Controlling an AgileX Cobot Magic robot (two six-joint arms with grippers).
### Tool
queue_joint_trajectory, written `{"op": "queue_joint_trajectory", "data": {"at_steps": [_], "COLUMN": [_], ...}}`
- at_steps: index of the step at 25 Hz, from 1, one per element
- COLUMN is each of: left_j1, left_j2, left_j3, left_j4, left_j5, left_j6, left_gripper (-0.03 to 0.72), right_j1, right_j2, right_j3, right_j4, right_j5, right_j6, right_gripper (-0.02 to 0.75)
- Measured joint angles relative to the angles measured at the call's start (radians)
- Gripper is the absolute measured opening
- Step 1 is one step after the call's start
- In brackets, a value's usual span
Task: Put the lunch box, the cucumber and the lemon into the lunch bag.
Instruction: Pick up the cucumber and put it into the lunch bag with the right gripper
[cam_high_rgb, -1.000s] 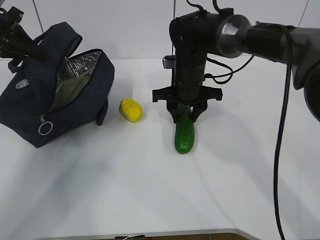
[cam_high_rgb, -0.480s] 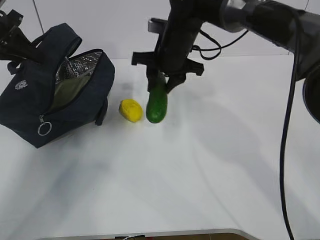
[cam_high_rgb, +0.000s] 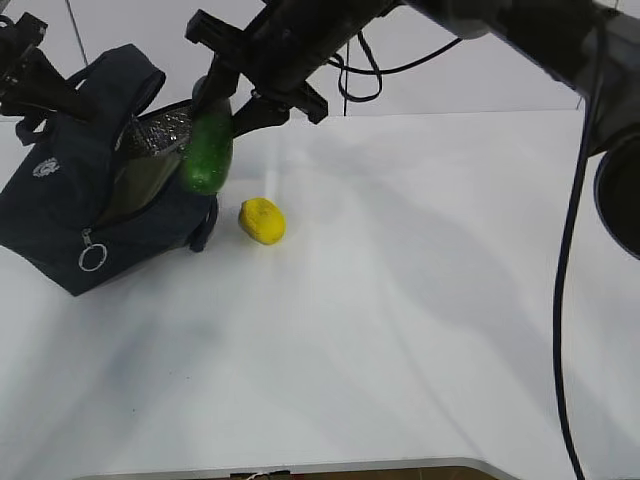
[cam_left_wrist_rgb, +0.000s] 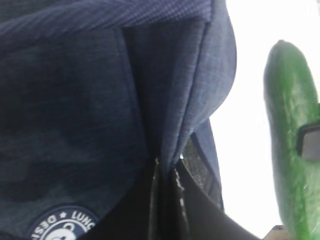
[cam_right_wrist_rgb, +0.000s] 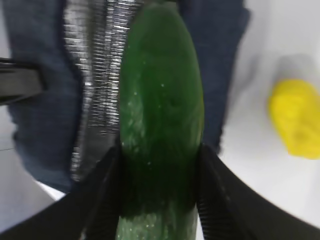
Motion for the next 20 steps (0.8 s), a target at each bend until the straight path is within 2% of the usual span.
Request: {"op": "queue_joint_trajectory", "data": {"at_steps": [6, 9, 14, 20], "left_j1": [0.000, 0.000, -0.010, -0.020], "left_j2": [0.000, 0.000, 0.000, 0.000], "left_j3": [0.000, 0.000, 0.000, 0.000], "left_j4": [-0.094, -0.105, -0.123, -0.135], "left_j5": [0.004, 0.004, 0.004, 0.004], "left_j6": [0.000, 0.000, 0.000, 0.000], "left_gripper": [-0.013, -0.013, -0.013, -0.013], "right_j1": [0.000, 0.004, 0.003, 0.003], "right_j2": [0.066, 0.094, 0.135, 0.158], "right_j3": [0.000, 0.000, 0.000, 0.000], "right_j4": [0.162, 0.217, 0.282, 0.322], "right_j5": [-0.101, -0.176, -0.243, -0.323], "right_j6": [-0.084, -0.104, -0.129, -0.216], "right_gripper": [0.331, 0.331, 0.342, 0.399]}}
